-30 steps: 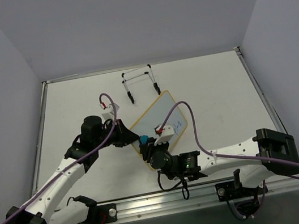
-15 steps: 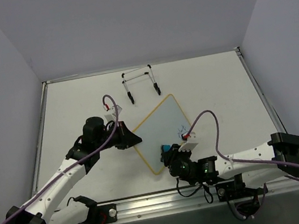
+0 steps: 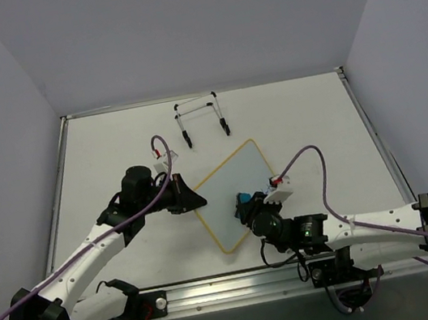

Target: Erase the whiteboard

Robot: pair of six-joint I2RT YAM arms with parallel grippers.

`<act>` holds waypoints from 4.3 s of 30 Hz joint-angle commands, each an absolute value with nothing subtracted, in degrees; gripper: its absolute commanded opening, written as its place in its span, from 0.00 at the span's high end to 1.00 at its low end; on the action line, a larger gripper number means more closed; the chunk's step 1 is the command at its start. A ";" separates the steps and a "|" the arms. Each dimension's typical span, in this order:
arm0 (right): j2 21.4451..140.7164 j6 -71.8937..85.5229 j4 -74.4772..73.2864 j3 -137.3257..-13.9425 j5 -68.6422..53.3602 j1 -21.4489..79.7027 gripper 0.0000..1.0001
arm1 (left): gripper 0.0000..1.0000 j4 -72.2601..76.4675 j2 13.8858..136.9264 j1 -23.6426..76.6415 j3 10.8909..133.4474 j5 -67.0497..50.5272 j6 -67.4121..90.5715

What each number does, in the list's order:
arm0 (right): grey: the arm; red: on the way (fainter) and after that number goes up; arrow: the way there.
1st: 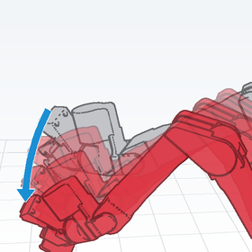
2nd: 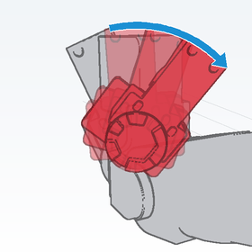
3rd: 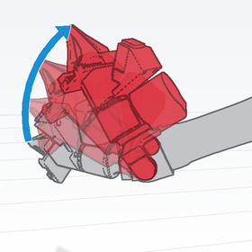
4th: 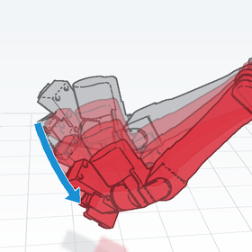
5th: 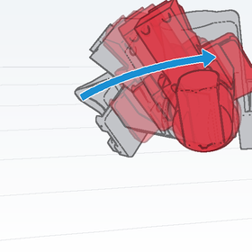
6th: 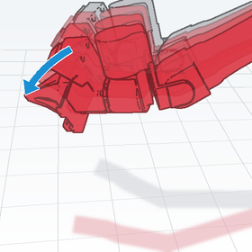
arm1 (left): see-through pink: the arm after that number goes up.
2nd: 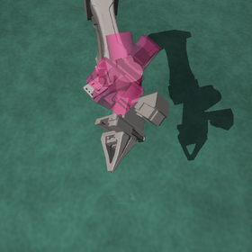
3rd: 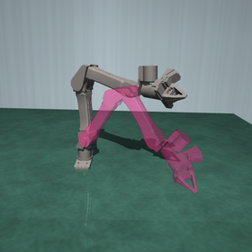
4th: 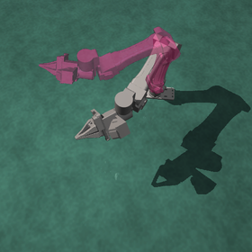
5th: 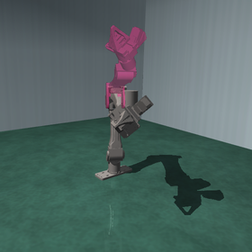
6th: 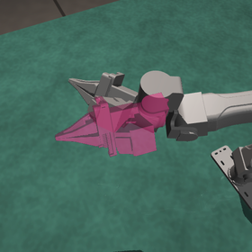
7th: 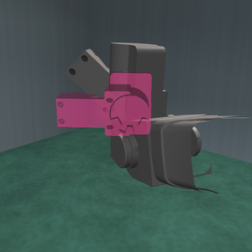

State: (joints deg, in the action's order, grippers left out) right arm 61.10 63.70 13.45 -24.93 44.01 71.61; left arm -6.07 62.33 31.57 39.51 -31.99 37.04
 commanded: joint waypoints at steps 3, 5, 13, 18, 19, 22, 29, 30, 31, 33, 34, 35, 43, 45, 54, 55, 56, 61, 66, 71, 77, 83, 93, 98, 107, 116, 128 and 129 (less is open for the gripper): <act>66.52 50.20 28.55 -29.52 34.38 66.10 1.00 | 0.98 0.97 61.00 31.82 40.17 -34.45 37.36; 69.95 49.22 27.95 -31.98 32.53 66.18 1.00 | 0.98 0.27 60.82 31.90 39.90 -34.02 37.00; 75.76 56.68 24.25 -42.18 32.34 67.23 1.00 | 0.98 0.70 60.03 32.17 39.20 -33.57 36.65; 77.87 61.43 23.91 -43.59 37.09 69.52 1.00 | 0.98 1.84 60.29 32.34 38.76 -34.01 37.00; 78.13 61.61 24.17 -43.42 37.09 69.61 1.00 | 0.98 1.93 60.29 32.43 38.76 -34.10 37.00; 79.10 61.79 24.00 -42.72 37.53 68.91 1.00 | 0.98 1.58 60.12 32.43 38.93 -34.19 37.00; 77.26 60.73 20.05 -35.78 37.88 64.08 1.00 | 0.98 -2.37 58.10 32.43 39.90 -33.40 35.77; 75.43 60.56 20.13 -34.47 37.53 62.07 1.00 | 0.98 -2.55 58.10 32.43 40.08 -33.49 35.68; 74.37 60.21 20.47 -31.49 35.96 60.83 1.00 | 0.98 -2.64 58.18 32.43 40.08 -33.57 35.68; 70.78 58.01 22.32 -28.40 33.59 58.02 1.00 | 0.98 -2.55 58.45 32.52 39.99 -33.75 35.68; 69.62 57.31 22.93 -25.60 30.53 54.53 1.00 | 0.98 -2.46 58.53 32.43 39.99 -33.92 35.77; 68.57 55.04 24.42 -24.18 28.58 52.58 1.00 | 0.98 -2.37 58.71 32.43 39.99 -34.01 35.77; 66.44 48.17 24.08 -19.42 8.80 32.97 1.00 | 0.98 -2.72 59.94 32.52 40.87 -34.37 35.51; 68.19 47.11 24.87 -19.60 5.73 31.64 1.00 | 0.98 -2.81 60.20 32.52 40.96 -34.10 35.51; 70.13 44.92 33.65 -17.32 2.13 31.55 1.00 | 0.98 -3.34 59.94 32.52 41.04 -33.66 35.33; 70.14 44.74 34.79 -17.40 0.54 32.34 1.00 | 0.98 -3.43 60.03 32.52 41.04 -33.58 35.25; 69.88 44.91 35.85 -17.66 0.61 33.13 1.00 | 0.98 -3.25 60.29 32.61 41.04 -33.66 35.16; 66.45 46.14 38.23 -18.98 1.14 40.33 1.00 | 0.98 -2.90 60.64 32.61 40.96 -33.75 35.24; 64.51 45.79 36.22 -19.95 4.29 40.70 1.00 | 0.98 -2.73 60.82 32.52 40.87 -33.84 35.33; 70.03 45.53 30.16 -21.44 1.77 31.93 1.00 | 0.98 -2.64 60.65 32.61 40.87 -33.75 35.51; 76.19 46.23 26.54 -21.45 1.41 29.97 1.00 | 0.98 -2.99 60.12 32.52 41.04 -33.84 35.42; 78.66 47.46 26.19 -19.60 0.97 26.90 1.00 | 0.98 -3.08 60.12 32.52 40.87 -34.01 35.16; 79.19 44.65 27.43 -24.16 -3.78 23.64 1.00 | 0.98 -3.08 59.68 32.52 40.43 -34.19 35.16; 76.29 44.30 27.33 -27.86 -5.71 23.64 1.00 | 0.98 -2.99 59.77 32.52 40.25 -34.36 35.24; 71.20 47.80 32.95 -26.11 -7.84 29.08 1.00 | 0.98 -1.94 60.12 32.52 39.82 -34.45 35.68; 69.34 56.60 28.04 -19.79 11.59 37.97 1.00 | 0.98 -1.32 60.03 32.52 39.90 -34.19 36.39; 83.13 51.16 22.06 -20.65 8.62 36.04 1.00 | 0.98 -0.97 59.33 32.43 39.90 -34.10 36.65; 84.10 50.72 22.23 -21.09 8.18 35.77 1.00 | 0.98 -0.97 59.41 32.43 39.82 -34.36 36.65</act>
